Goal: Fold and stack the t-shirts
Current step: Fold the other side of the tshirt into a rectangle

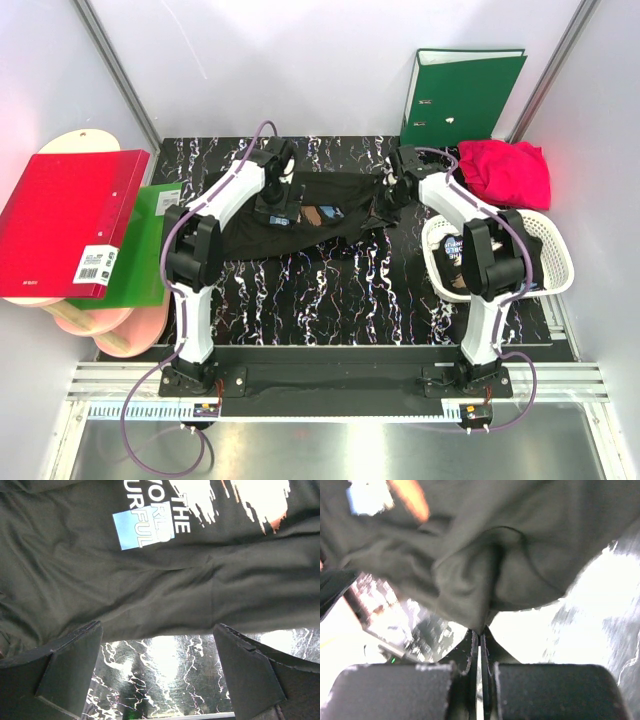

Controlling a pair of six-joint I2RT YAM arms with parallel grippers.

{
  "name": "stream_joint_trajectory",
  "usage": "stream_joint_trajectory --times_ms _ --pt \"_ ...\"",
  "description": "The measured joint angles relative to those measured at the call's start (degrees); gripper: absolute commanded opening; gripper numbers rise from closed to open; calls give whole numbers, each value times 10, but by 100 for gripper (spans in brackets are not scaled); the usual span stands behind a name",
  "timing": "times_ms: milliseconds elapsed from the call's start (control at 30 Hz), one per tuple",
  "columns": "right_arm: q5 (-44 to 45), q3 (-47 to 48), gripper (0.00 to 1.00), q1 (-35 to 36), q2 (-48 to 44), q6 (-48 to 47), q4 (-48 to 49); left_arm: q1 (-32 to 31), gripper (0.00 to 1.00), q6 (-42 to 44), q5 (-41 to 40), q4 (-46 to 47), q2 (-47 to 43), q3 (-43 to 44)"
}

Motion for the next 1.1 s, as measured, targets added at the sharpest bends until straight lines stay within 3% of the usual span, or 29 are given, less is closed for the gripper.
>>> stream_joint_trajectory --times_ms 400,433,467,533,567,633,700,867,1000,1100 --pt "-69 80 0 0 -36 -13 -206 0 99 0 1 -2 17 -2" --pt "-73 83 22 0 -36 -15 -227 0 99 0 1 -2 17 -2" --pt "-77 87 37 1 -35 -18 -251 0 99 0 1 -2 17 -2" --pt "-89 95 54 1 -34 -31 -297 0 99 0 1 -2 17 -2" --pt "-94 97 73 1 -32 -37 -315 0 99 0 1 -3 17 -2" --pt "-95 100 85 2 -30 -49 -339 0 99 0 1 -3 17 -2" --pt "-86 104 88 2 -30 -61 -356 -1 99 0 1 -3 17 -2" --pt "-43 101 84 3 -41 -82 -369 -3 99 0 1 -3 17 -2" --pt "-7 45 77 3 -69 -94 -372 -6 99 0 1 -3 17 -2" --pt "24 -16 65 4 -78 -101 -377 -8 99 0 1 -3 18 -2"
